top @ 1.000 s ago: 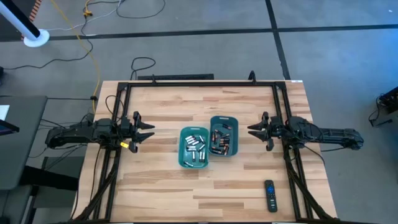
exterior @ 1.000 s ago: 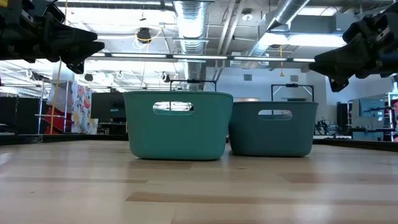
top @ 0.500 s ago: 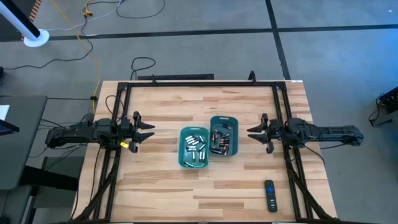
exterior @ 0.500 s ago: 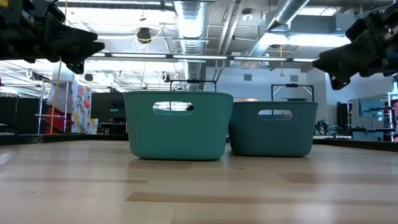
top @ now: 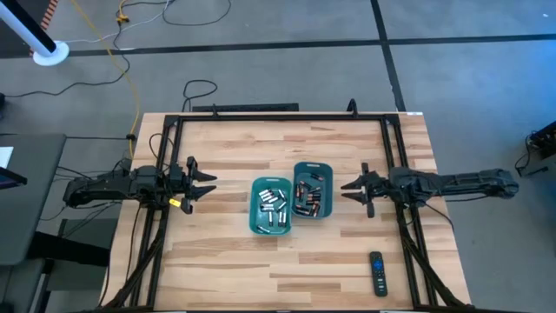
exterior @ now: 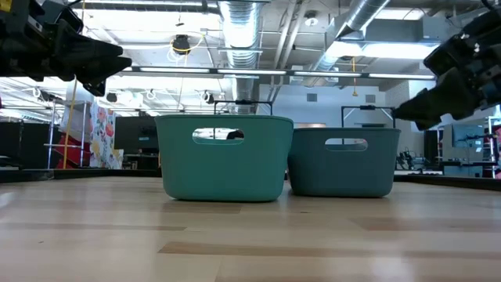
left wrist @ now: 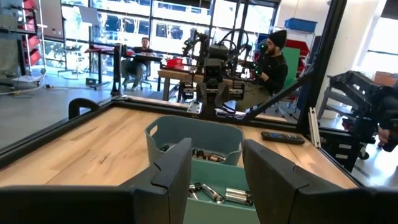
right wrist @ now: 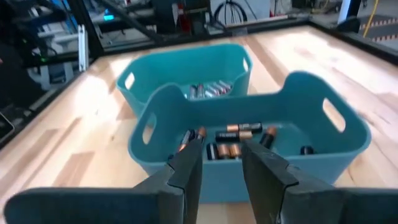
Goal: Sort batteries
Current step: Return to Home Position
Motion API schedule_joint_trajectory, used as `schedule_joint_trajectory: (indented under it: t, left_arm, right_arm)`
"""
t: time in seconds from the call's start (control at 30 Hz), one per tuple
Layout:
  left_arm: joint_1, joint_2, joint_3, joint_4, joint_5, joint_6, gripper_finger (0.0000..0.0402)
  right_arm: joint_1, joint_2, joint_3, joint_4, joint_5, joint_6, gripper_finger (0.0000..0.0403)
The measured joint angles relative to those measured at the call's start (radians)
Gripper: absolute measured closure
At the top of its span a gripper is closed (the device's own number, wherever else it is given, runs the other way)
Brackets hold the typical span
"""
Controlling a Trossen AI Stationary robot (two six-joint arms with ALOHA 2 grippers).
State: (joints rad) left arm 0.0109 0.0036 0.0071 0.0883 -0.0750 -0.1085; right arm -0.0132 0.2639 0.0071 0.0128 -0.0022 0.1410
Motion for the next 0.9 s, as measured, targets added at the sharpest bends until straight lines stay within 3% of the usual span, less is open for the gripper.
schedule_joint_trajectory:
  t: [0.9]
  left_arm:
    - [0.0, 0.005, 0.0, -0.049, 0.001, 0.022, 0.0264]
  right_arm:
    - [0.0, 0.053, -0.001, 0.001, 0.0, 0.043, 0.0271]
